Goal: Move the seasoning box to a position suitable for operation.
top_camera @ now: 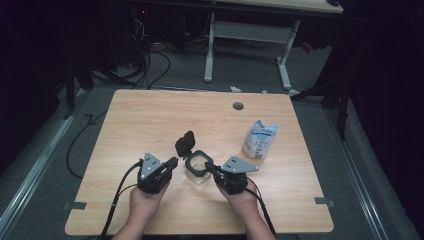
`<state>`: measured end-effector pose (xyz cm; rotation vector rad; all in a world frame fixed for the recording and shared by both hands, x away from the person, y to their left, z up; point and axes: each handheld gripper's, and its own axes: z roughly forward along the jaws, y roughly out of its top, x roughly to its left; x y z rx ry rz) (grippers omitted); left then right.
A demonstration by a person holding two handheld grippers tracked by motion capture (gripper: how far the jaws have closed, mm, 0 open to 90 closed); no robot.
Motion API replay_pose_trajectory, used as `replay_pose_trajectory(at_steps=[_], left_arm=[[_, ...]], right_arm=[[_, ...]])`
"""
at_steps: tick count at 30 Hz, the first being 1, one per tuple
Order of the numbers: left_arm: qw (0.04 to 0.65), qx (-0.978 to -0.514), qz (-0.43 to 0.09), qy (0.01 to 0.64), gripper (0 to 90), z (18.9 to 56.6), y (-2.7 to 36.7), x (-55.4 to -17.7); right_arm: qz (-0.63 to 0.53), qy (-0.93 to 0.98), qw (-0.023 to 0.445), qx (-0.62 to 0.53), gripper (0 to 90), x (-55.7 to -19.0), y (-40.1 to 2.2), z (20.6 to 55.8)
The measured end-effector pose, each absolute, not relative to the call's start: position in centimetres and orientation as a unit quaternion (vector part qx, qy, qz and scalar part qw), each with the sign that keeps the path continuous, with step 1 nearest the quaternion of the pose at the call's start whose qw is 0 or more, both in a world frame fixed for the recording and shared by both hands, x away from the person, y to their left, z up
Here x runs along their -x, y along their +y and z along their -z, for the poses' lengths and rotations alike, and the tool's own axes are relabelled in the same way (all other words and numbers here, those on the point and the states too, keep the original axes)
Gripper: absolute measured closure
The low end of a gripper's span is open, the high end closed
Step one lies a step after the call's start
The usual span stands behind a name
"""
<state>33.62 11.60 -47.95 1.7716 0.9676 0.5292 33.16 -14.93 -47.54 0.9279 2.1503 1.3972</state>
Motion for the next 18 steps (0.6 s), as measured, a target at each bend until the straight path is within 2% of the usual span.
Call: replay_pose_trajectory(at_steps=[4,8,14,18], left_arm=[[0.474,-0.753,-0.222,0.398,79.1,48.9,13.1,-33.6],[0.441,-0.774,-0.218,0.399,68.6,50.0,14.7,-33.7],[0.446,-0.767,-0.207,0.412,57.4,50.7,16.6,-33.6],[0.440,-0.771,-0.222,0.403,50.6,50.8,17.0,-33.6]], right_arm=[[-0.503,0.765,0.214,-0.340,87.3,-32.9,-15.8,47.2],[-0.505,0.757,0.214,-0.356,81.2,-32.6,-17.3,47.3],[-0.498,0.745,0.225,-0.382,75.9,-32.3,-19.3,47.7],[-0.485,0.738,0.237,-0.405,72.0,-32.1,-20.3,48.2]])
